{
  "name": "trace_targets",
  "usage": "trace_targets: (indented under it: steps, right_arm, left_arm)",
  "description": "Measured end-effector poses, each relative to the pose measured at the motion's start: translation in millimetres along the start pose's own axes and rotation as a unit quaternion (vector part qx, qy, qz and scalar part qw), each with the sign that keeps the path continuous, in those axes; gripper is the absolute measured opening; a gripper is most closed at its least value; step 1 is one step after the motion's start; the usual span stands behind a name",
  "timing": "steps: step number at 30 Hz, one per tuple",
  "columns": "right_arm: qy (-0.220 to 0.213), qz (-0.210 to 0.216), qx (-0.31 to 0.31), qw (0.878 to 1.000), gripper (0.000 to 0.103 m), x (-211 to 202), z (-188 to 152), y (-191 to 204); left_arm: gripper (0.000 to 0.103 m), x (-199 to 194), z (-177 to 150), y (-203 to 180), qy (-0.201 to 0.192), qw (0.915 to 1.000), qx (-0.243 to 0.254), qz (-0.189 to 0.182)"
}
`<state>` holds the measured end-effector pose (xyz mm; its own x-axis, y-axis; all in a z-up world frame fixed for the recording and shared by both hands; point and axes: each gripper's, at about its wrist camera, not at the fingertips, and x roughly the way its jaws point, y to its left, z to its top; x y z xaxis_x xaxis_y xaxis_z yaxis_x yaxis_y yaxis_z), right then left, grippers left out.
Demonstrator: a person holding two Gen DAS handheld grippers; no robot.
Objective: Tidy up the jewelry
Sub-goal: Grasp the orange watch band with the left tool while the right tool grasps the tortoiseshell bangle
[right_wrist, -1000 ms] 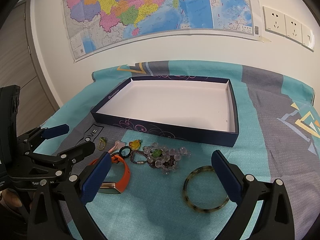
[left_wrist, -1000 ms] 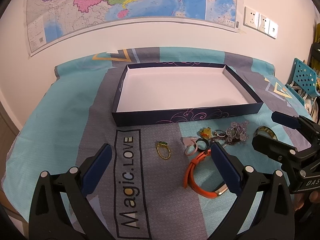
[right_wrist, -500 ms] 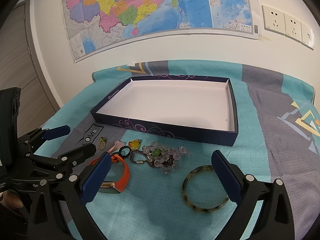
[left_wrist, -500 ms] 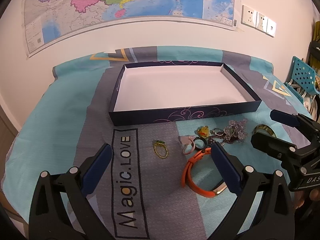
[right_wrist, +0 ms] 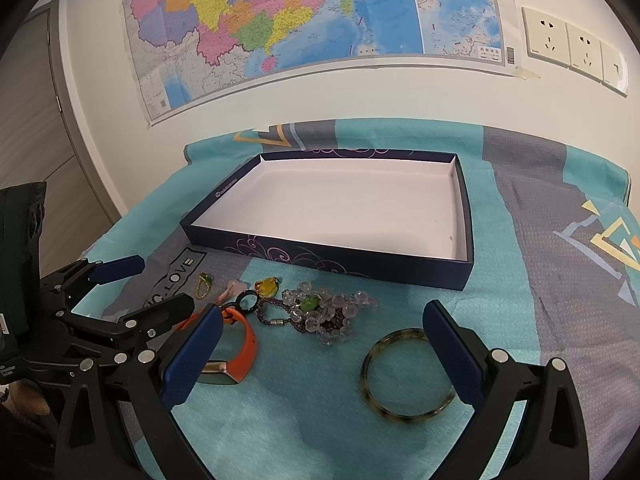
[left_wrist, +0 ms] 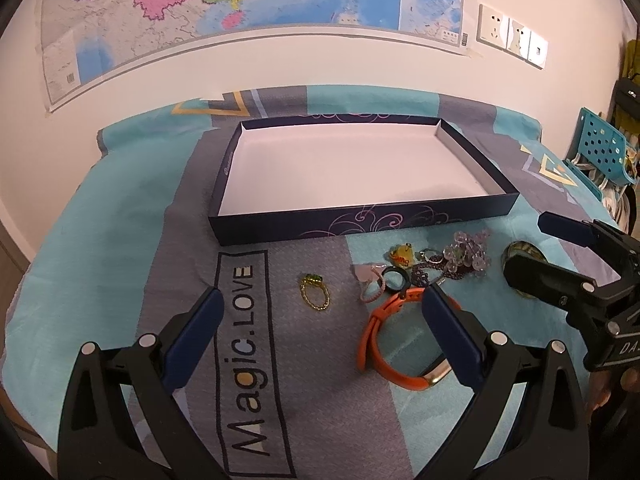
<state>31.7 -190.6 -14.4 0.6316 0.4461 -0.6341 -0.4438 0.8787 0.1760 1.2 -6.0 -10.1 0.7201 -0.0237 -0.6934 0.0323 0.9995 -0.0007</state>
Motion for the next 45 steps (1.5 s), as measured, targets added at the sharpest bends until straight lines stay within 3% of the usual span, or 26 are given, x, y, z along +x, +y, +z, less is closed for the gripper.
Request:
trace_targets:
  steps: [12,20,23,25,28,31,38,40,42,45]
  right_arm:
    - [0.021,-0.030,0.019,0.999,0.097,-1,-7,-35]
    - [0.049,-0.046,0.014,0.998,0.090,2,-17,-56]
    - [0.059,-0.041,0.017,0.997,0.081,5,-19,-60]
    - [0.065,-0.036,0.019,0.997,0.071,7,-20,-62]
    - [0.072,-0.032,0.009,0.997,0.058,10,-22,-58]
    - [0.076,-0.035,0.001,0.997,0.056,12,-22,-56]
    - [0.086,-0.049,-0.015,0.995,0.032,13,-18,-56]
    - [0.088,-0.052,-0.016,0.995,0.018,13,-18,-58]
    - [0.089,-0.047,-0.013,0.995,0.007,12,-18,-61]
    - [0.091,-0.043,-0.015,0.995,0.006,11,-18,-62]
  left_arm:
    - [0.096,5,-9,-7,0.020,0.9983,0.033,-0.044]
    - [0.071,9,-15,-11,0.039,0.9949,0.037,-0.085]
    - [0.063,10,-16,-11,0.046,0.9938,0.038,-0.094]
    - [0.050,11,-17,-10,0.054,0.9925,0.036,-0.103]
    - [0.039,14,-20,-7,0.069,0.9902,0.033,-0.117]
    - [0.036,14,-21,-6,0.074,0.9881,0.035,-0.130]
    - [0.022,16,-19,-8,0.082,0.9853,0.053,-0.140]
    - [0.011,17,-19,-8,0.082,0.9859,0.057,-0.134]
    - [0.009,17,-17,-7,0.083,0.9857,0.058,-0.134]
    - [0.009,15,-16,-7,0.078,0.9863,0.065,-0.130]
